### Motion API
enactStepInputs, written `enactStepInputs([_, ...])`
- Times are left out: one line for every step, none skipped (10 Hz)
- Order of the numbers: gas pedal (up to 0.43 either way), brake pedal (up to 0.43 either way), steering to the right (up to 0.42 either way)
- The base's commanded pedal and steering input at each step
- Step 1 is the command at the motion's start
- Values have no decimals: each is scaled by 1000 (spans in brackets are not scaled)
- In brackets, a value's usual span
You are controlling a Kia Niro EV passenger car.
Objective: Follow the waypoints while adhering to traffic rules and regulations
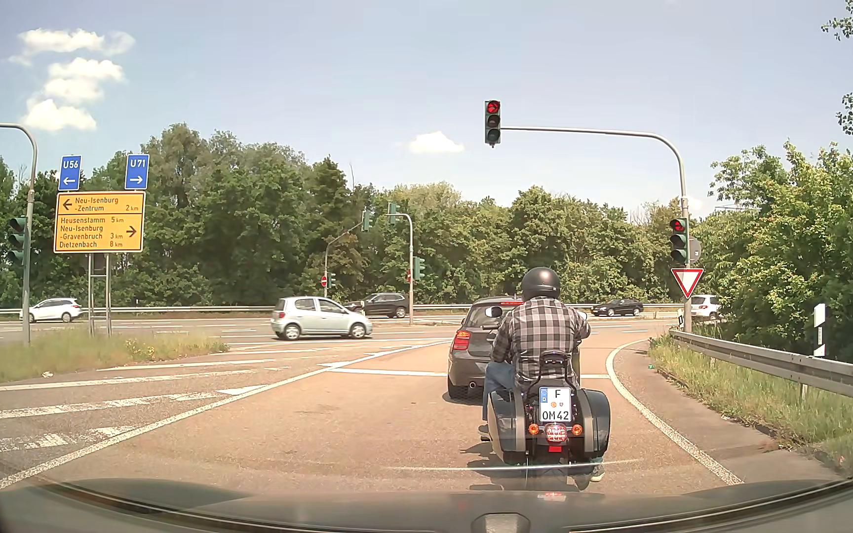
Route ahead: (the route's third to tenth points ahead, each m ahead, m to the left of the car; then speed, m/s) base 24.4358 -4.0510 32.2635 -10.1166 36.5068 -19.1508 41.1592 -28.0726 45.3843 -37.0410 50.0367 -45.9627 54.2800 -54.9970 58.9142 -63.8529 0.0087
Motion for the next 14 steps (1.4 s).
enactStepInputs([0,390,30])
enactStepInputs([0,390,30])
enactStepInputs([0,390,30])
enactStepInputs([0,384,30])
enactStepInputs([0,384,30])
enactStepInputs([0,378,30])
enactStepInputs([0,378,30])
enactStepInputs([0,372,30])
enactStepInputs([0,378,30])
enactStepInputs([0,378,30])
enactStepInputs([0,372,30])
enactStepInputs([0,372,30])
enactStepInputs([0,372,30])
enactStepInputs([0,378,30])
